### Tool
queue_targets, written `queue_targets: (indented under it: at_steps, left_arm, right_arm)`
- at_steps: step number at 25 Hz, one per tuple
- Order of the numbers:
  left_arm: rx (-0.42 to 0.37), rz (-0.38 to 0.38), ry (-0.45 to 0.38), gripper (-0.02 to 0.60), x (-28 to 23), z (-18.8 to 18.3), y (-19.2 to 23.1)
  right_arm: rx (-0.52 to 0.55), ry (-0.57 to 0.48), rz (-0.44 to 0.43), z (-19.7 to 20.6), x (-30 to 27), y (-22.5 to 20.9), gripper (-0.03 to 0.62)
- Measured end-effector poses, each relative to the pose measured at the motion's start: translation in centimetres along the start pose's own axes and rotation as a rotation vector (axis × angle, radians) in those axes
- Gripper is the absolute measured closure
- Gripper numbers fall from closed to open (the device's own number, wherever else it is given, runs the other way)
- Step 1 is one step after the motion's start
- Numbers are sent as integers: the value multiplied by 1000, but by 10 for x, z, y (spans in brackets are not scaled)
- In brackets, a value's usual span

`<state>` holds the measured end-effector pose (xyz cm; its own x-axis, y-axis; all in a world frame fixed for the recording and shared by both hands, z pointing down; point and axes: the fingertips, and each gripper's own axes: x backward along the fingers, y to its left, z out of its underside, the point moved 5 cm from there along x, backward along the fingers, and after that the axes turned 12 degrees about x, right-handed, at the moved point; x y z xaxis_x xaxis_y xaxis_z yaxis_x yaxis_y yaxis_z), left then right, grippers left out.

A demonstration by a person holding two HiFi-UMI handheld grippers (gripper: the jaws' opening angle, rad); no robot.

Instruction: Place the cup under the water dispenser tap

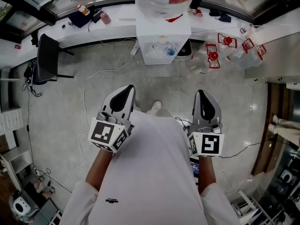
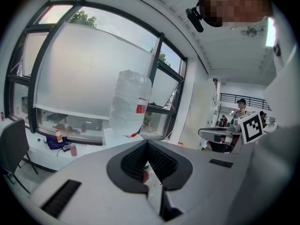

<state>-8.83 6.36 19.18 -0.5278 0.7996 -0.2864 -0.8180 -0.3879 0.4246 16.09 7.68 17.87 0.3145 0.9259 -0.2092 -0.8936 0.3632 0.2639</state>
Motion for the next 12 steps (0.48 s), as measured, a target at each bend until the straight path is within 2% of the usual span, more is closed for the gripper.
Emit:
queue_targets:
  at_steps: [12]
  left_arm:
    - [-33, 58, 34, 580, -4, -5, -14]
  right_arm:
    - [18, 32, -61, 4, 8, 16, 583]
